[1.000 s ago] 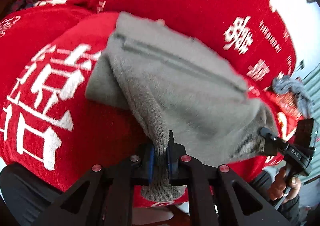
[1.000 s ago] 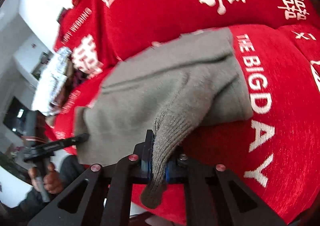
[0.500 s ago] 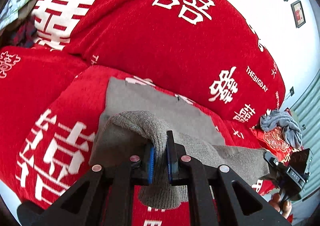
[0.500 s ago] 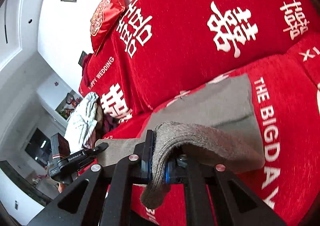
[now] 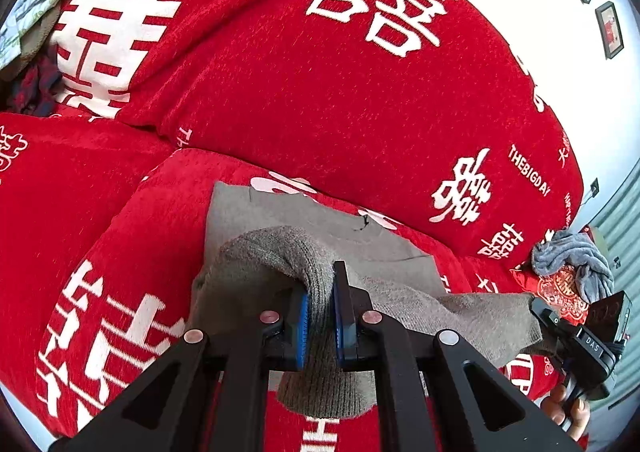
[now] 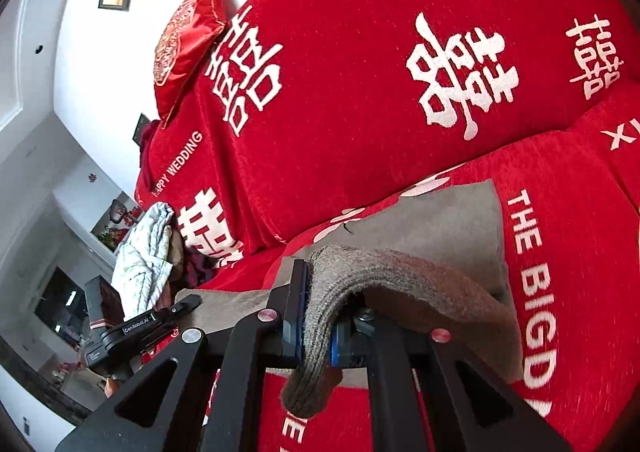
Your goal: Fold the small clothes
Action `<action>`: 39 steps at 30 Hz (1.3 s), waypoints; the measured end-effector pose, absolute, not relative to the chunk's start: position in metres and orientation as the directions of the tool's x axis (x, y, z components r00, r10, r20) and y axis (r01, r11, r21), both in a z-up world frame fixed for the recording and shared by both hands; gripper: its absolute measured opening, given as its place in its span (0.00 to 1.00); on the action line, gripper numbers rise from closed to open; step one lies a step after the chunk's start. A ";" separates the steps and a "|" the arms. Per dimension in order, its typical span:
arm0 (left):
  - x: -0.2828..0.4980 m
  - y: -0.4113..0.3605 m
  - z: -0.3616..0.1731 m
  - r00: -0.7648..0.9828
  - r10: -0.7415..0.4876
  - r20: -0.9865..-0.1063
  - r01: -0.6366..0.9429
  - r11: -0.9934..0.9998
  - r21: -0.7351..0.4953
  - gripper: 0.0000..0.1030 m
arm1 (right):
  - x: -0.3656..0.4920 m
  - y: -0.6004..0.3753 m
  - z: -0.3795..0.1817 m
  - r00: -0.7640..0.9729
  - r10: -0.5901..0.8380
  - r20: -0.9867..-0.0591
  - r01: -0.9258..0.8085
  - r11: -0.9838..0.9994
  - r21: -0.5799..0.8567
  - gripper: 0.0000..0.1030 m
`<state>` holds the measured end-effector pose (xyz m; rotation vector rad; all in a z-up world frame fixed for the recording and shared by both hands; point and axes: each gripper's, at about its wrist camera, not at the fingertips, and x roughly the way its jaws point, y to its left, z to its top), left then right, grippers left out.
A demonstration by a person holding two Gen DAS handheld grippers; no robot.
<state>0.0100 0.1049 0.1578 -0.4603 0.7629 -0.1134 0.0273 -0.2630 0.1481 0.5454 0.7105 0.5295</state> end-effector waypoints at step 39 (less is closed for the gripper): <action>0.177 0.094 0.069 0.546 -0.193 -0.815 -0.166 0.929 -0.332 0.11 | 0.196 -0.253 0.051 0.543 0.456 -0.705 -0.040 0.853 0.521 0.09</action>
